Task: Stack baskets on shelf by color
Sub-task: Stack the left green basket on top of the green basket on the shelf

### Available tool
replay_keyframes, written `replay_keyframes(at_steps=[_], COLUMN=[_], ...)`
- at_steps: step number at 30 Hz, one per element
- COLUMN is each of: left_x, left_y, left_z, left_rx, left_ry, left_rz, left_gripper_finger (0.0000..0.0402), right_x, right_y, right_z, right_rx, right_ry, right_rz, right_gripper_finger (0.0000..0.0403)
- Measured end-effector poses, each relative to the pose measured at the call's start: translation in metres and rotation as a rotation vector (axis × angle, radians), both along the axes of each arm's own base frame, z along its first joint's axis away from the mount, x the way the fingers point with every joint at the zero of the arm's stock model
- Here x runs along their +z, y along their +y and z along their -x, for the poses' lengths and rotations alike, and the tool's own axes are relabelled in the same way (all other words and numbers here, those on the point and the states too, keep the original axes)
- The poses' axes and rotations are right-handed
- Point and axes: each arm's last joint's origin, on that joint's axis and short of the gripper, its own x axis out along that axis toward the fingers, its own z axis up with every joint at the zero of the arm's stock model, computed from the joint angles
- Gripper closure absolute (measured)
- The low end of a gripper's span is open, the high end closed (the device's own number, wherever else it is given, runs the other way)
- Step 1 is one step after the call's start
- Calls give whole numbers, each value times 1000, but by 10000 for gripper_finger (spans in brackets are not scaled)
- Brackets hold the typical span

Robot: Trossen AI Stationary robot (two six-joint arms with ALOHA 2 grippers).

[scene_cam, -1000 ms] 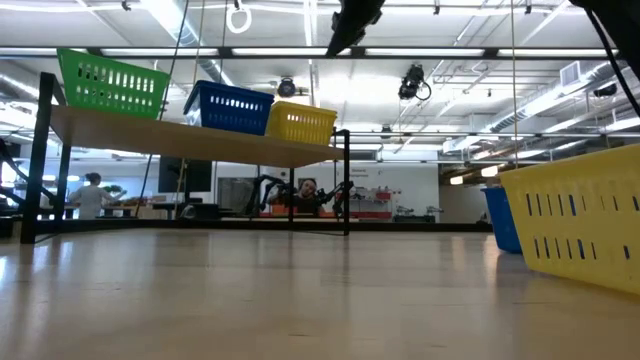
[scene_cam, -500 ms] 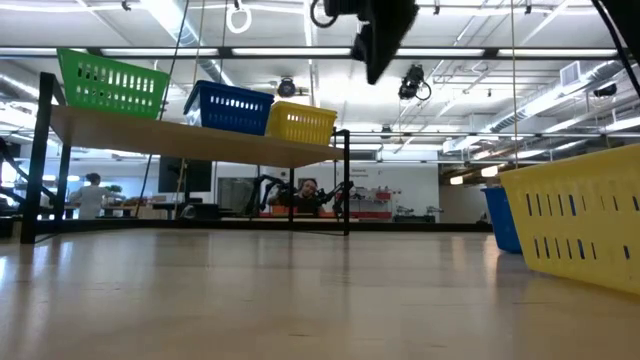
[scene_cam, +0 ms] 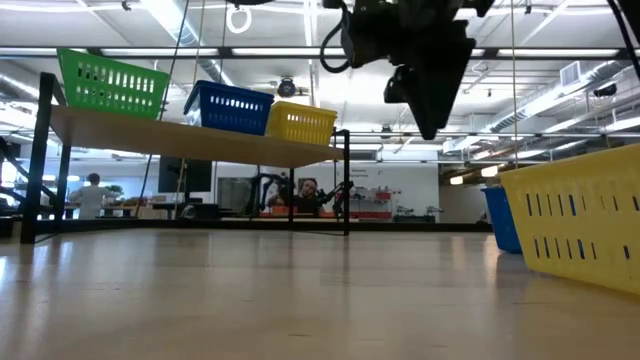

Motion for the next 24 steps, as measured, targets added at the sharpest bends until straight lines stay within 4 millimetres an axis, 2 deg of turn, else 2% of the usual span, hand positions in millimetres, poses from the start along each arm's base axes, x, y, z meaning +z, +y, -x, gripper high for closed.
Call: replay_keyframes(at_steps=[6, 11, 19, 24], left_x=[-9, -21, -43, -52], left_y=[-5, -10, -20, -27], left_z=[-1, -1, -2, -4], left_rx=[-18, -19, -25, -40], left_ry=[43, 117, 264, 272], left_rz=[-15, -10, 2, 16], left_gripper_finger=[246, 214, 206, 203], right_x=[-11, -12, -12, -11], right_y=[29, 57, 102, 124], right_z=[2, 4, 16, 25], right_rx=[-54, -86, -114, -135], right_ry=[-16, -49, -109, -145], right_rz=[-9, -8, 54, 87], right_gripper_finger=[262, 261, 261, 261])
